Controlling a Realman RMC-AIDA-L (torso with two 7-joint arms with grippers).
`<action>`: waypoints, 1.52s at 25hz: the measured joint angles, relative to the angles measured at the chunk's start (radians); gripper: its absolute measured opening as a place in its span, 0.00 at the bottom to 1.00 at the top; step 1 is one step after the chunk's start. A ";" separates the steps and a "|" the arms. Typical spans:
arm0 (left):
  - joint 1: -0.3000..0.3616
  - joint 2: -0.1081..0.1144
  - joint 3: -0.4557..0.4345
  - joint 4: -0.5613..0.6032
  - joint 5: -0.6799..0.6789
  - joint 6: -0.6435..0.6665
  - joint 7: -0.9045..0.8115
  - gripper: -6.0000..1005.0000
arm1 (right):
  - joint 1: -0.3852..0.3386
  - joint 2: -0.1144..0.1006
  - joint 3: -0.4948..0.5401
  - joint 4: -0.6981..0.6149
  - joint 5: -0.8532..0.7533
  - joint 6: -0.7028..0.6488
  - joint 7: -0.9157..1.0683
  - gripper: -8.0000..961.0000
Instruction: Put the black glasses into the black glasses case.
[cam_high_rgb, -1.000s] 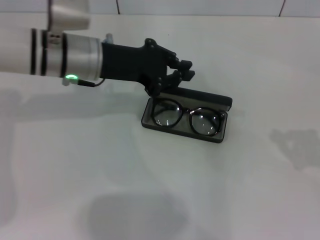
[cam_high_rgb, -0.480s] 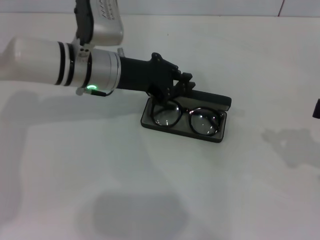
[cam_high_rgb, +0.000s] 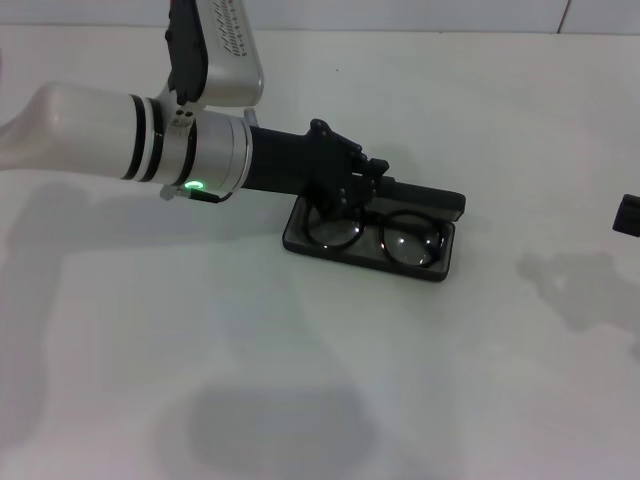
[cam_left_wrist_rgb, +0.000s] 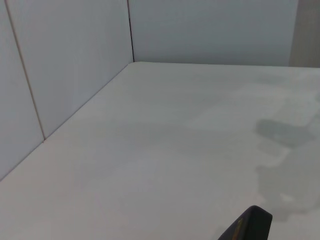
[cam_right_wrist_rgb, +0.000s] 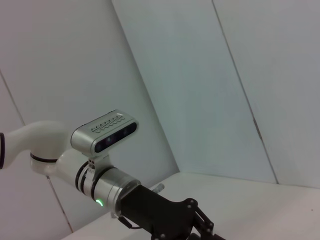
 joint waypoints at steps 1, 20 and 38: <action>0.000 0.000 0.000 0.000 0.000 0.000 0.000 0.17 | 0.001 0.000 0.000 0.003 0.000 0.000 -0.002 0.22; 0.072 -0.001 0.190 0.076 -0.137 0.083 -0.002 0.17 | 0.007 -0.004 -0.003 0.010 -0.011 0.001 -0.014 0.25; 0.407 0.051 0.085 0.417 -0.430 0.718 -0.075 0.50 | 0.244 0.008 -0.083 0.244 -0.018 -0.191 -0.219 0.52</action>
